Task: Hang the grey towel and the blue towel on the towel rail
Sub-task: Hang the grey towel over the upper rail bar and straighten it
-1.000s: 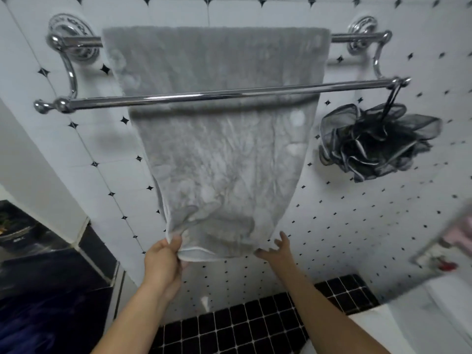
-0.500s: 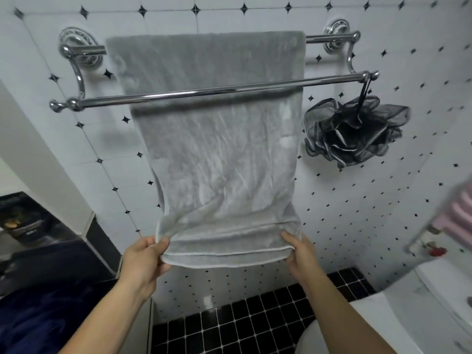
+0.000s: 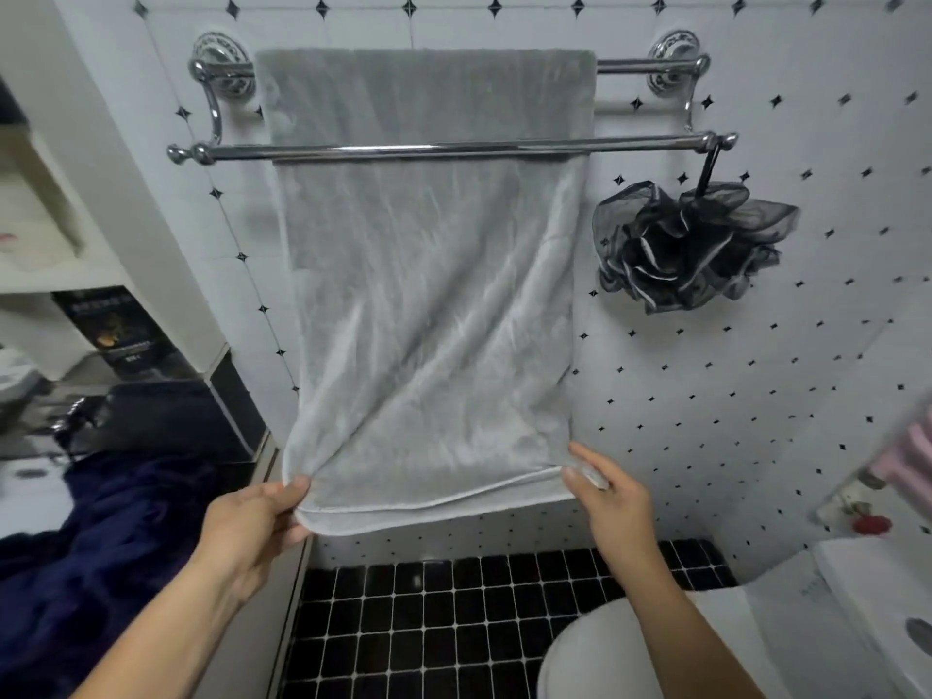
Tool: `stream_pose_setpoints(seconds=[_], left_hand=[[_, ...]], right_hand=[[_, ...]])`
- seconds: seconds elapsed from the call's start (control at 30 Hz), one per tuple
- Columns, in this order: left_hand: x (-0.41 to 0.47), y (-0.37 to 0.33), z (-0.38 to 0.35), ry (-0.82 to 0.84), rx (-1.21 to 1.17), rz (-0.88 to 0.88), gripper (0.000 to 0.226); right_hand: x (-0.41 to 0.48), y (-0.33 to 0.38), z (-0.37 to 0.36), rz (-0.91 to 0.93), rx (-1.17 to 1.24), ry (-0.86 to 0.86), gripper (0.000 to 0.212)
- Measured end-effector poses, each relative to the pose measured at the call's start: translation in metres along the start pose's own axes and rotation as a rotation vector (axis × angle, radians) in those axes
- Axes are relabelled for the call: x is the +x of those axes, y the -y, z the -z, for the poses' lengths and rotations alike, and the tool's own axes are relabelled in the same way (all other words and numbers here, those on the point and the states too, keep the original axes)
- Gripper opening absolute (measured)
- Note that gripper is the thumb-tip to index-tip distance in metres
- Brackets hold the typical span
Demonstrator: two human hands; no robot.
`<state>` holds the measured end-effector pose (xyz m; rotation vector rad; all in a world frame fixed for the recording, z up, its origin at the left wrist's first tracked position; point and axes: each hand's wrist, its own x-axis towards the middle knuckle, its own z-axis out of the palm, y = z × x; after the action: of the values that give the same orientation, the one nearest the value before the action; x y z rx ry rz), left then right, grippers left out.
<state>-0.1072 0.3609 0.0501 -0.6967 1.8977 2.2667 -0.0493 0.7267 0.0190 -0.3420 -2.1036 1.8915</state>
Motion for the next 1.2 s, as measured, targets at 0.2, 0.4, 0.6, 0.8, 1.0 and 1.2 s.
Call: stream_pose_setpoints(seconds=[0.2,0.4,0.6,0.8,1.0,1.2], left_hand=[[-0.031,-0.003,0.009,0.108,-0.139,-0.012,0.014],[-0.039,0.005,0.006,0.069,-0.185,-0.109,0.013],[-0.031,0.014,0.009,0.117,-0.134,-0.108,0.015],[-0.016,0.009,0.013,0.222,-0.065,-0.117,0.017],[-0.002,-0.003,0.009,0.243,0.082,-0.146,0.016],[0.004,-0.007,0.005,0.209,0.162,-0.177,0.019]], right_hand=[[0.000,0.002,0.018,0.010,-0.083,-0.192,0.044],[-0.006,-0.005,0.031,-0.056,-0.235,-0.259,0.031],[0.007,0.014,0.040,-0.170,-0.325,0.256,0.048],[0.050,0.074,-0.002,0.034,-1.165,0.320,0.042],[0.087,0.178,-0.127,0.675,-1.214,0.383,0.034],[0.096,0.222,-0.230,1.362,-1.597,0.670,0.051]])
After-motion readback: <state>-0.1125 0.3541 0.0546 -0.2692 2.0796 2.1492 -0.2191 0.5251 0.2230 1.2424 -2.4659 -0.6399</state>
